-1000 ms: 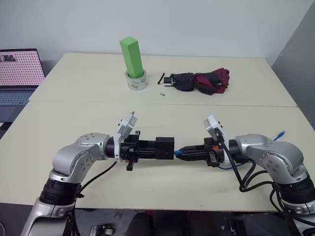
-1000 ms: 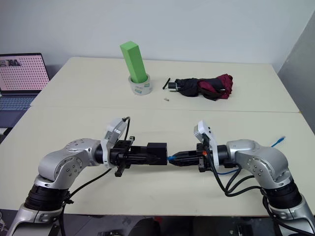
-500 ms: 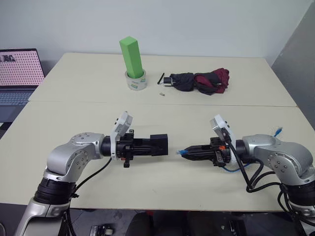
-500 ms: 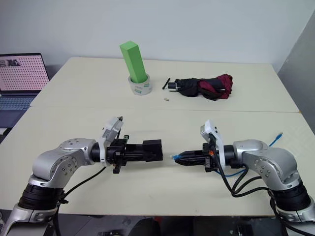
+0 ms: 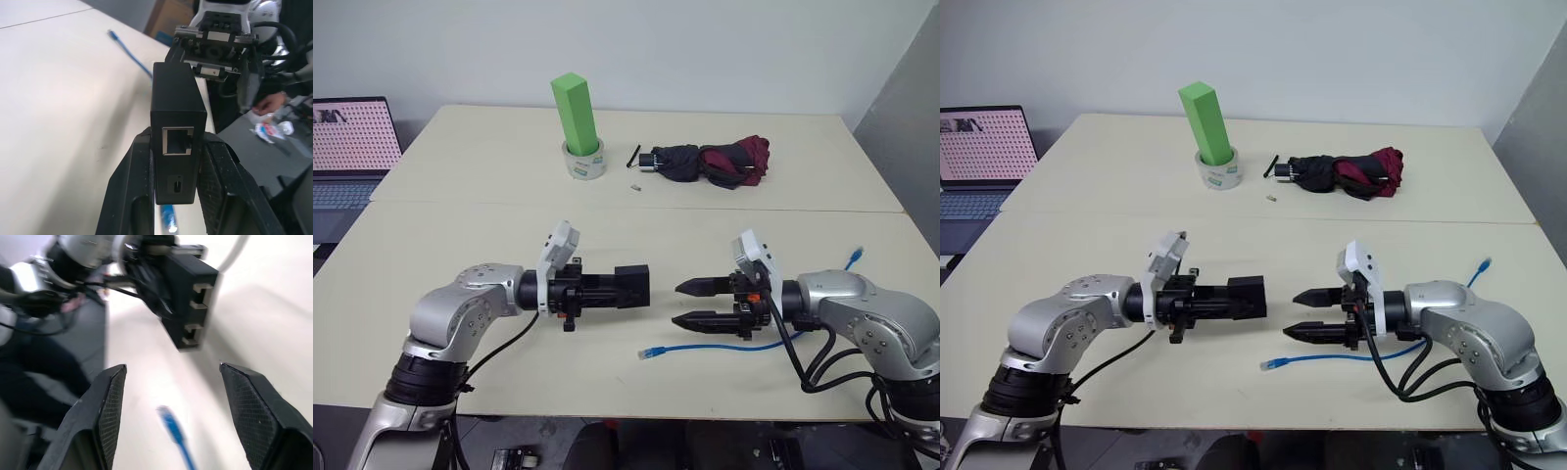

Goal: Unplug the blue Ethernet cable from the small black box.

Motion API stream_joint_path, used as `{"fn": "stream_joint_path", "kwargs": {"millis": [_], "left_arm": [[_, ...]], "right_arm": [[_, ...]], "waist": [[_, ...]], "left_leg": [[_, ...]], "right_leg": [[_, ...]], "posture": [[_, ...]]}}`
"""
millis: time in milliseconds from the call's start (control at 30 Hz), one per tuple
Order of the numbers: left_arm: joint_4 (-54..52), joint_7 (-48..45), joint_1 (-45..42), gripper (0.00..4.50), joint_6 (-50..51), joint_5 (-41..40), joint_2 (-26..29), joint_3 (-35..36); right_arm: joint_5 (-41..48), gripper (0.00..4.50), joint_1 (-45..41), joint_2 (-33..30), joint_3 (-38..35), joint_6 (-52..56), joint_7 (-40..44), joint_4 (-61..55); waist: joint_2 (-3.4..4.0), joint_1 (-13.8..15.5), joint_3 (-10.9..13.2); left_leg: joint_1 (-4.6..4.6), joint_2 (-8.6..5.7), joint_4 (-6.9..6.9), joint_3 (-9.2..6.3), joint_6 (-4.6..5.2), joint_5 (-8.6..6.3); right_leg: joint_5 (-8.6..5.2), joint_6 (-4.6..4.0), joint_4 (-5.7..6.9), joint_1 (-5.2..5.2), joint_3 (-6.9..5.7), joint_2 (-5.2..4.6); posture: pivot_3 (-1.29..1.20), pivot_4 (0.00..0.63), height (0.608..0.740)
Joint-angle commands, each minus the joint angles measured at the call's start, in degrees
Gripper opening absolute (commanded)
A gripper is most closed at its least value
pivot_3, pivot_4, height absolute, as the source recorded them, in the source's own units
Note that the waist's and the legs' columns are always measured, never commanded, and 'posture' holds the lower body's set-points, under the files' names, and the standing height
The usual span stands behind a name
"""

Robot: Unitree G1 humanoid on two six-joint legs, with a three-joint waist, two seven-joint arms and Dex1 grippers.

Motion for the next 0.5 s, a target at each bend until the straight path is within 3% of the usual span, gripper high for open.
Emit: {"fn": "stream_joint_path", "kwargs": {"millis": [33, 333, 500], "left_arm": [[-4.45, 3.99, 3.67, 0.79, 1.60, -3.38, 1.43, 7.19], [-19.66, 6.88, 19.54, 0.79, 5.51, -6.87, 8.12, 13.25], [-24.17, 9.07, 24.58, 0.79, 7.33, -9.75, 9.41, 16.03]], "right_arm": [[-1.89, 3.11, 5.61, -2.56, -4.11, -4.03, -0.86, -6.57], [-9.64, 3.11, 11.83, -6.19, 6.35, -9.73, 1.92, -14.71], [-15.44, 3.11, 11.06, -5.98, 13.14, -12.82, 3.11, -11.97]], "waist": [[0.00, 0.00, 0.00], [0.00, -0.04, 0.01], [0.00, 0.10, 0.01]], "left_leg": [[-0.01, 0.00, 0.00, 0.00, 0.00, 0.00], [0.08, 0.02, -0.06, -0.07, 0.00, 0.00], [0.08, -0.01, -0.04, -0.07, 0.00, 0.00]], "right_leg": [[0.00, 0.00, -0.01, -0.01, 0.01, 0.00], [0.00, 0.00, -0.02, 0.05, -0.01, 0.01], [0.00, 0.00, -0.09, 0.10, 0.00, -0.01]], "posture": [[0.00, 0.150, 0.740], [0.00, 0.150, 0.740], [0.00, 0.150, 0.740]]}}
